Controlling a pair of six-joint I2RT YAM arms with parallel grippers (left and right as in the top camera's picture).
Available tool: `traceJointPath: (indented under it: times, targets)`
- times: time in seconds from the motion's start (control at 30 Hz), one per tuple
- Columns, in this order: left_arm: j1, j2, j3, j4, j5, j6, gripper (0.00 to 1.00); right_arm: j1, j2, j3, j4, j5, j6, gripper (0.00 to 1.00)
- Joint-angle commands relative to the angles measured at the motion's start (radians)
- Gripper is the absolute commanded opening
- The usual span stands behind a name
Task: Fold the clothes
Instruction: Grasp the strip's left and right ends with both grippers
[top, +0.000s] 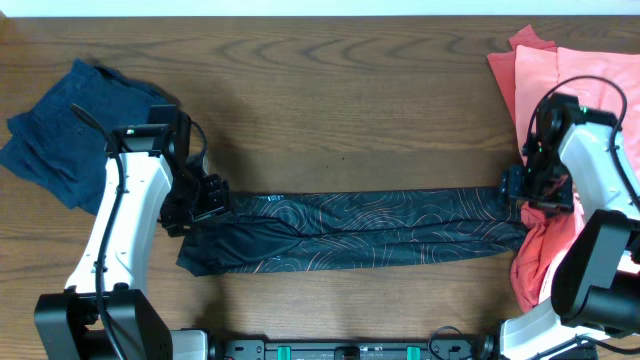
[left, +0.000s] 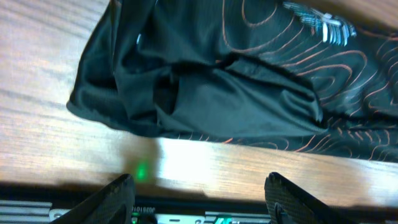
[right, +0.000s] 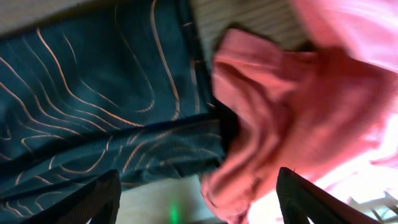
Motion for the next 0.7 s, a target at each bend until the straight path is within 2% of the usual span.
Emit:
traceJointPath:
  times: [0.0, 0.23, 0.57, 0.6, 0.67]
  targets:
    - [0.002, -0.007, -0.008, 0.011, -0.012, -0.013, 0.70, -0.026, 0.008, -0.068, 0.053, -0.082, -0.063, 0.79]
    - [0.002, -0.007, -0.008, 0.019, -0.012, -0.016, 0.70, -0.037, 0.008, -0.156, 0.197, -0.131, -0.066, 0.82]
    - [0.002, -0.007, -0.008, 0.007, -0.012, -0.016, 0.70, -0.037, 0.008, -0.286, 0.330, -0.129, -0.067, 0.77]
    - [0.002, -0.007, -0.008, 0.007, -0.012, -0.016, 0.70, -0.037, 0.008, -0.293, 0.336, -0.132, -0.067, 0.73]
    - [0.002, -0.007, -0.008, 0.007, -0.012, -0.017, 0.70, -0.037, 0.008, -0.299, 0.338, -0.132, -0.067, 0.54]
